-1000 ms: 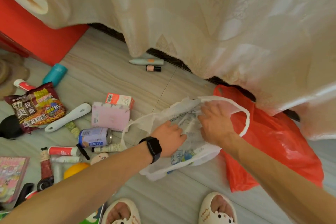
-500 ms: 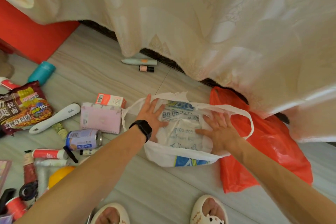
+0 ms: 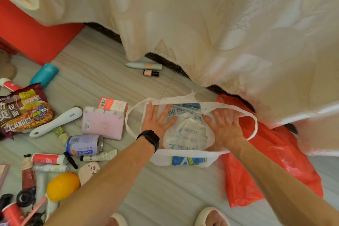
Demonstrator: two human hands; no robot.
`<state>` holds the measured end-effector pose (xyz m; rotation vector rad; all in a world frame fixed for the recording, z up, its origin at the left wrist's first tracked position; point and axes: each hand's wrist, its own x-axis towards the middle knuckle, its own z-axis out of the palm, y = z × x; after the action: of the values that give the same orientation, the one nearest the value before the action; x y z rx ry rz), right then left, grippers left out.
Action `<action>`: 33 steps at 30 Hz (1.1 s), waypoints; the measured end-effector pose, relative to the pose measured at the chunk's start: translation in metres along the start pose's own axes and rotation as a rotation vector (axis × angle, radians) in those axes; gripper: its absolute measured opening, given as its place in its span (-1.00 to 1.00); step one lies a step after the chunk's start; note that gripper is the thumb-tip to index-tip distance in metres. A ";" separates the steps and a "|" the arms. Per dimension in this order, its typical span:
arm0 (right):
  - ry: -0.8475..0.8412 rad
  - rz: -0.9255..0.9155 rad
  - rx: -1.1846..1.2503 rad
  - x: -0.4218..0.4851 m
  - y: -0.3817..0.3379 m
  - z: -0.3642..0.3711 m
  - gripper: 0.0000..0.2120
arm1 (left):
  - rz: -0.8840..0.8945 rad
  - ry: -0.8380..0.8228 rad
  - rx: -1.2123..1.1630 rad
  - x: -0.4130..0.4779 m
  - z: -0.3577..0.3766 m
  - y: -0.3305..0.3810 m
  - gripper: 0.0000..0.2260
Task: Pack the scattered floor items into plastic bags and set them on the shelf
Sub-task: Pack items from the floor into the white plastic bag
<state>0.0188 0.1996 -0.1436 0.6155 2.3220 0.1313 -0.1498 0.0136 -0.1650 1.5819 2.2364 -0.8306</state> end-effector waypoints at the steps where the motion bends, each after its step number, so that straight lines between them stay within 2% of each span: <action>1: -0.007 -0.005 0.005 0.001 0.001 0.001 0.24 | 0.006 -0.025 -0.051 0.001 0.002 0.001 0.01; 5: 0.006 -0.044 0.065 -0.002 -0.002 -0.009 0.18 | 0.084 -0.070 -0.202 -0.003 -0.010 0.003 -0.13; 9: 0.148 -0.081 0.254 -0.038 -0.011 -0.029 -0.20 | 0.136 0.040 -0.370 -0.031 -0.034 0.006 -0.46; 12: 0.291 -0.149 0.437 -0.073 -0.023 -0.039 -0.39 | 0.126 0.213 -0.587 -0.067 -0.046 -0.002 -0.54; 16: 0.470 -0.252 0.607 -0.106 -0.047 -0.047 -0.52 | -0.013 0.494 -0.756 -0.117 -0.042 -0.026 -0.57; 19: 0.547 -0.274 0.703 -0.116 -0.069 -0.060 -0.59 | -0.231 0.579 -0.848 -0.133 -0.024 -0.055 -0.54; 21: 0.583 -0.287 0.719 -0.112 -0.083 -0.071 -0.60 | -0.375 0.536 -0.876 -0.137 -0.010 -0.078 -0.52; 26: 0.571 -0.351 0.697 -0.067 -0.113 -0.112 -0.59 | -0.578 0.226 -0.852 -0.131 0.030 -0.124 -0.41; 30: 0.501 -0.359 0.637 0.003 -0.132 -0.142 -0.55 | -0.554 0.076 -0.776 -0.108 0.060 -0.141 -0.33; 33: 0.392 -0.333 0.584 0.064 -0.142 -0.159 -0.50 | -0.459 0.076 -0.750 -0.087 0.071 -0.146 -0.39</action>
<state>-0.1845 0.1169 -0.1036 0.4947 2.8221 -0.6560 -0.2607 -0.1297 -0.1329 0.7780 2.5572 0.0276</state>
